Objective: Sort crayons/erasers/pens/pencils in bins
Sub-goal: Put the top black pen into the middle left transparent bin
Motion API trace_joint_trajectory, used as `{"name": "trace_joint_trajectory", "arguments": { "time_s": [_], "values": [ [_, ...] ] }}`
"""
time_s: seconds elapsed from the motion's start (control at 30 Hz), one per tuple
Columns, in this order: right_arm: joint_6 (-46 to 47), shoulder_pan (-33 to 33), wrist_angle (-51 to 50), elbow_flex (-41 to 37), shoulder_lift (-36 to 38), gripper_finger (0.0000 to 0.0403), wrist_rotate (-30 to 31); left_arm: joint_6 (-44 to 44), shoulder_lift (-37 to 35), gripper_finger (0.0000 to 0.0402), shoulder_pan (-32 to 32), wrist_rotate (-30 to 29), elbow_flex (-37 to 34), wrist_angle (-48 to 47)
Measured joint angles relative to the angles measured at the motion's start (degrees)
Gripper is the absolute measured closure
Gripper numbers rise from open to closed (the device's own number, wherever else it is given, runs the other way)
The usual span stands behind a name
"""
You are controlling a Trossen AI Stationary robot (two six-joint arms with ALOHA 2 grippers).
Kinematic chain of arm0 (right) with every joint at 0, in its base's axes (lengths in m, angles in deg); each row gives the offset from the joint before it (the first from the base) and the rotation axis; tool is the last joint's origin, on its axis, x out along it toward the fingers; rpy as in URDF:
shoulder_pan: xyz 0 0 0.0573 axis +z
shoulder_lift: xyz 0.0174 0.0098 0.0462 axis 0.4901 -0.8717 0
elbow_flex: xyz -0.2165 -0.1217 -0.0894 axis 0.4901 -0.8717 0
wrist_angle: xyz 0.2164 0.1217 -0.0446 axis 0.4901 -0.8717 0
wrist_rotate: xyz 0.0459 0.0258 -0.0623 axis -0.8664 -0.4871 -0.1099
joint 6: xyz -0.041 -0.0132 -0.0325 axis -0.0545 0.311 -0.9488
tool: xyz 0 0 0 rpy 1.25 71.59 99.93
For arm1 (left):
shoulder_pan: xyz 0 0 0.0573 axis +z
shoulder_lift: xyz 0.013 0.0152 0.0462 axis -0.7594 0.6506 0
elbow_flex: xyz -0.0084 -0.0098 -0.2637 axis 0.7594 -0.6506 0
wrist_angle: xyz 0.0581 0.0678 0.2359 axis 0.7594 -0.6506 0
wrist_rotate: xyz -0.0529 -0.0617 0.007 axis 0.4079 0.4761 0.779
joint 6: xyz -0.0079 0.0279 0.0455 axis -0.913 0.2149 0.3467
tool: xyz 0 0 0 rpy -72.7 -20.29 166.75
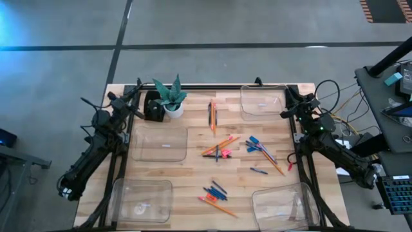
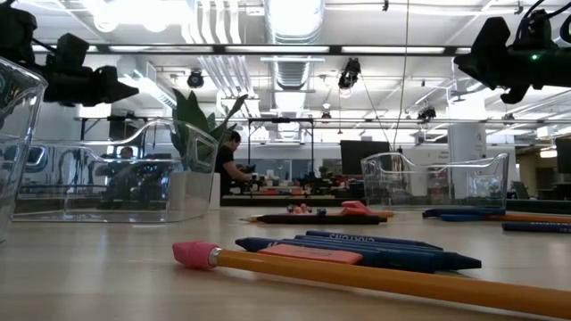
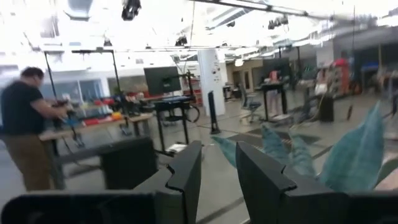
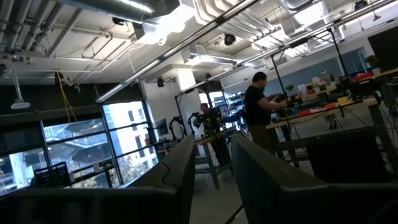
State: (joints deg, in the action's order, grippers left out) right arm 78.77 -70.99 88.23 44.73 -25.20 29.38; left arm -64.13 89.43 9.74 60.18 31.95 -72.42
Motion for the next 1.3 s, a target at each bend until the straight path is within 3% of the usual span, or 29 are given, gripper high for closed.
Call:
{"name": "trace_joint_trajectory", "arguments": {
  "time_s": [0.27, 0.5, 0.73, 0.9, 1.03, 1.3],
  "values": [
    [0.0, 0.0, 0.0, 0.0, 0.0, 0.0307, 0.0, -0.5, 0.0, 0.0315, 0.0, 0.0, 0.0, 0.0],
    [0.0, 0.0, 0.0, 0.0, 0.0, 0.0307, 0.0, -21.6, 0.0, 0.0315, 0.0, 0.3, 0.0, -0.1],
    [0.0, 0.0, 0.0, 0.0, 0.0, 0.0307, 0.0, -24.7, 0.0, 0.0315, 0.0, 0.4, 0.0, 0.4],
    [0.0, 0.0, 0.0, 0.0, 0.0, 0.0307, 0.0, -34.1, 0.0, 0.0315, 0.0, 0.4, 0.0, 3.4],
    [0.0, 0.0, 0.0, 0.0, 0.0, 0.0307, 0.0, -36.0, 0.0, 0.0315, 0.0, 0.6, 0.0, 7.0],
    [0.0, 0.0, 0.0, 0.0, 0.0, 0.0307, 0.0, -38.8, 0.6, 0.0315, -0.1, 7.1, 0.2, 9.9]
  ]
}}
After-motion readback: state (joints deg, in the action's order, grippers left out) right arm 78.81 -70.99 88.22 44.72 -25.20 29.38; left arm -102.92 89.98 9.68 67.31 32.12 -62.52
